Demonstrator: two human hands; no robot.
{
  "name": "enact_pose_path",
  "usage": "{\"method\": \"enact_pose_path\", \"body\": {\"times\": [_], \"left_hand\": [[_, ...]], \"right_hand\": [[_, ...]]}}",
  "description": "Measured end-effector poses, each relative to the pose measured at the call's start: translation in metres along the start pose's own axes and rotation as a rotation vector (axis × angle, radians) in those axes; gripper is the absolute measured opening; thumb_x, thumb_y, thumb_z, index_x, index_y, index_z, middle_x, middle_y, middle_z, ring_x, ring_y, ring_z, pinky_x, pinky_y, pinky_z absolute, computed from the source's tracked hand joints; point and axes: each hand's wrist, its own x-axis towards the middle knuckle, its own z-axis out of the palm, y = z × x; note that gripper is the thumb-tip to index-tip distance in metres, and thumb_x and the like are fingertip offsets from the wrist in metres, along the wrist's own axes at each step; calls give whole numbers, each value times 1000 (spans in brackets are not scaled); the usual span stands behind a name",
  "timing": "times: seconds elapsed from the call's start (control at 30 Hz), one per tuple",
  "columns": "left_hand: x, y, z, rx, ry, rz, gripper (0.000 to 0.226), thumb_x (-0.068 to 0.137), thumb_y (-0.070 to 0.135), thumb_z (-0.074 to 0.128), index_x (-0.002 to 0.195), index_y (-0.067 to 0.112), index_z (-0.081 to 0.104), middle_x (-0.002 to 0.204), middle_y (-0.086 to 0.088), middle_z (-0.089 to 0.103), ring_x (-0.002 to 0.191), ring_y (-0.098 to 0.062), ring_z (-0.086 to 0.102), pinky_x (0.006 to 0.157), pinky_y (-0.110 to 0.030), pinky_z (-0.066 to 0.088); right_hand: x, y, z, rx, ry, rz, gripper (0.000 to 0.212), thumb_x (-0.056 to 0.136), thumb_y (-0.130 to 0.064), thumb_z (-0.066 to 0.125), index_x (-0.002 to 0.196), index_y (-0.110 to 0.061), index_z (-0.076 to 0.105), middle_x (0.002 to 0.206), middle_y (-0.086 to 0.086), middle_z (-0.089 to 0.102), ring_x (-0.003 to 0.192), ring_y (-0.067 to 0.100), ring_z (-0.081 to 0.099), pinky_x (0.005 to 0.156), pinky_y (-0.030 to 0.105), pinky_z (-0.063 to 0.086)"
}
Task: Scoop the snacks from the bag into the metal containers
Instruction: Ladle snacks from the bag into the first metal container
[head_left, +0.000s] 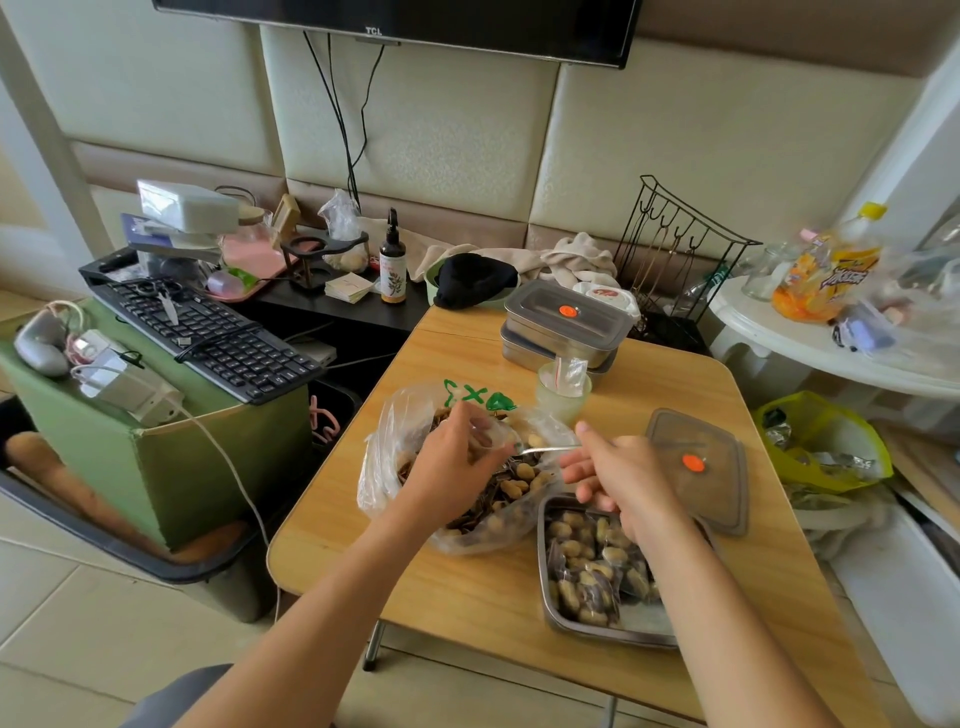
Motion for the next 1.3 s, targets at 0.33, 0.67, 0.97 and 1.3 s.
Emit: {"method": "enact_pose_path", "body": {"times": [0.33,0.67,0.97,1.3], "left_hand": [[3,-7,12,164,-69,107,34,93,24,73,115,20,48,102,5,61,91,-17,59,77,-35,54],[2,-7,9,71,-53,85,40,91,37,76,114,14,51,107,4,65,91,-12,62,78,-30,54],[0,1,3,-153,6,-74,46,90,22,76,127,20,49,102,16,62,84,3,63,68,-6,47],[1,-4,-3,-102,-16,-29,67,80,32,87,131,19,45,114,4,63,100,-11,65,84,-23,57]], "right_hand": [[-7,-8,38,-354,-169,-281,27,94,-51,70,91,-24,74,79,-8,73,72,9,68,67,27,49],[-5,-13,39,-576,-17,-581,17,100,-26,66,89,-19,78,78,-14,69,68,-1,61,56,10,43],[-13,-12,53,-769,105,-1030,16,104,-27,59,95,-16,68,91,-5,61,76,14,60,61,31,53],[-13,-16,47,-633,156,-974,16,104,-23,57,91,-18,65,89,-8,57,74,8,53,62,21,45]]}}
